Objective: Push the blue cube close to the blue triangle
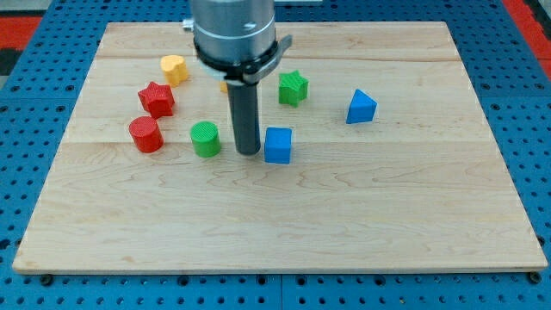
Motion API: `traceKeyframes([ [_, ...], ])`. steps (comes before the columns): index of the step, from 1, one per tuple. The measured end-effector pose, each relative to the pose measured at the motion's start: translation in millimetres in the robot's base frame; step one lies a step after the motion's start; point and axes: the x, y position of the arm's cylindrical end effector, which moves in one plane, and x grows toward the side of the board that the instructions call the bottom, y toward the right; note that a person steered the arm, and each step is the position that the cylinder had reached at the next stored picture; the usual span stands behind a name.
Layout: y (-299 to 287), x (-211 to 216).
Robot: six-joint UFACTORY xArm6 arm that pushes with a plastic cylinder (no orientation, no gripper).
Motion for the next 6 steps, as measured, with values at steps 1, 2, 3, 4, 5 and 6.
traceKeyframes([
  [1,39,0],
  [2,59,25],
  [3,40,53],
  [4,103,29],
  [5,157,-13],
  [6,157,-63],
])
